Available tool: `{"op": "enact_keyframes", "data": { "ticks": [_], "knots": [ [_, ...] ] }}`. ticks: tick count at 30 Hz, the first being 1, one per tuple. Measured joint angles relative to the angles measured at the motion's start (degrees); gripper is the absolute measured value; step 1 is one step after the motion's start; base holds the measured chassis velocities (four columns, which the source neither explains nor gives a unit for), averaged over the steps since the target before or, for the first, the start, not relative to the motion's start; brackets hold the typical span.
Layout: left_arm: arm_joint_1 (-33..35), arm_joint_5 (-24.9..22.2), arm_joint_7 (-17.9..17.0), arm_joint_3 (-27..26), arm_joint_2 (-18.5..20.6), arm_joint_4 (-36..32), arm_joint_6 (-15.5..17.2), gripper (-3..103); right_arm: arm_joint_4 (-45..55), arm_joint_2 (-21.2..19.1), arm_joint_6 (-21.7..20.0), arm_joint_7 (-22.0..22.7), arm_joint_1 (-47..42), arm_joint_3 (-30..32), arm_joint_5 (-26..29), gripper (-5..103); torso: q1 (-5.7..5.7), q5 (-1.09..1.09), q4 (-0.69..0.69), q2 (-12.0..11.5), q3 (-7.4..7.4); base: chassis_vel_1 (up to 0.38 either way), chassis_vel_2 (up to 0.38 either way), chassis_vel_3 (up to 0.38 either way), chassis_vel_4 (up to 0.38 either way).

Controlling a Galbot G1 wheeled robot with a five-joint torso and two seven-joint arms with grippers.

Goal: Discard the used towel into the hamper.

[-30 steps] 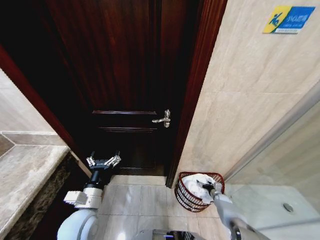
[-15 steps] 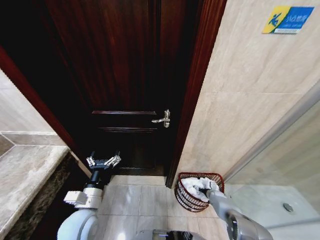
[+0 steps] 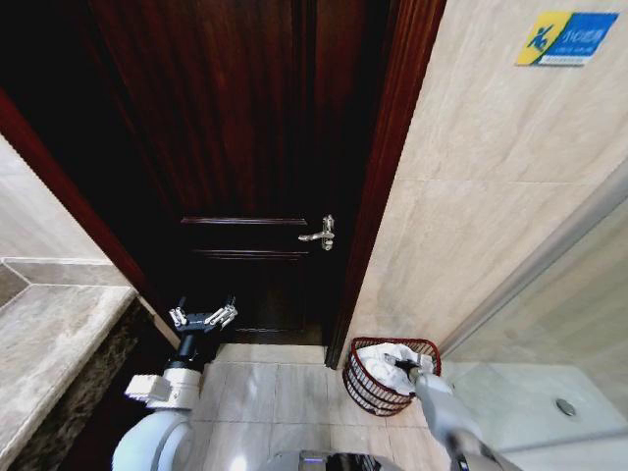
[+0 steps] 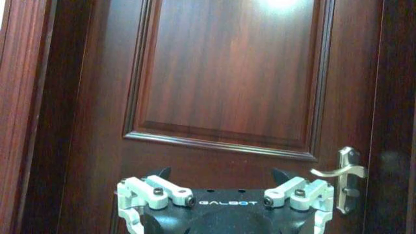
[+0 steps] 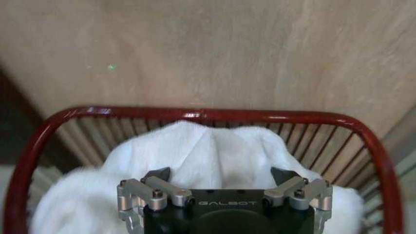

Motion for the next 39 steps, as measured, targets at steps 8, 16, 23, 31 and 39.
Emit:
{"op": "enact_keyframes", "data": {
  "ticks": [8,16,23,31,39],
  "knots": [
    [0.0,0.0,0.0,0.0,0.0,0.0,0.0,100,14.8,-2.0,0.0,-4.0,-14.1,-2.4,8.5,100,-0.02,-0.01,0.0,0.0,-0.01,0.0,0.0,0.0,0.0],
    [0.0,0.0,0.0,0.0,0.0,0.0,0.0,100,5.0,-1.2,-4.3,-3.5,-7.7,-1.4,3.7,100,0.0,-0.05,0.01,0.0,-0.01,0.0,0.0,0.0,0.0],
    [0.0,0.0,0.0,0.0,0.0,0.0,0.0,100,-6.7,-0.2,-3.1,-1.0,0.3,-0.2,-3.0,100,-0.02,-0.2,-0.01,0.0,-0.04,0.0,0.0,0.0,0.0],
    [0.0,0.0,0.0,0.0,0.0,0.0,0.0,100,-19.3,-0.9,-6.8,1.6,11.9,-0.4,-6.7,100,0.02,0.01,0.0,0.0,0.03,0.0,0.0,0.0,0.0],
    [0.0,0.0,0.0,0.0,0.0,0.0,0.0,100,-16.1,-0.7,-7.6,2.3,12.0,-1.0,-4.3,100,0.01,0.01,0.0,0.0,0.01,0.0,0.0,0.0,0.0]
  ]
}}
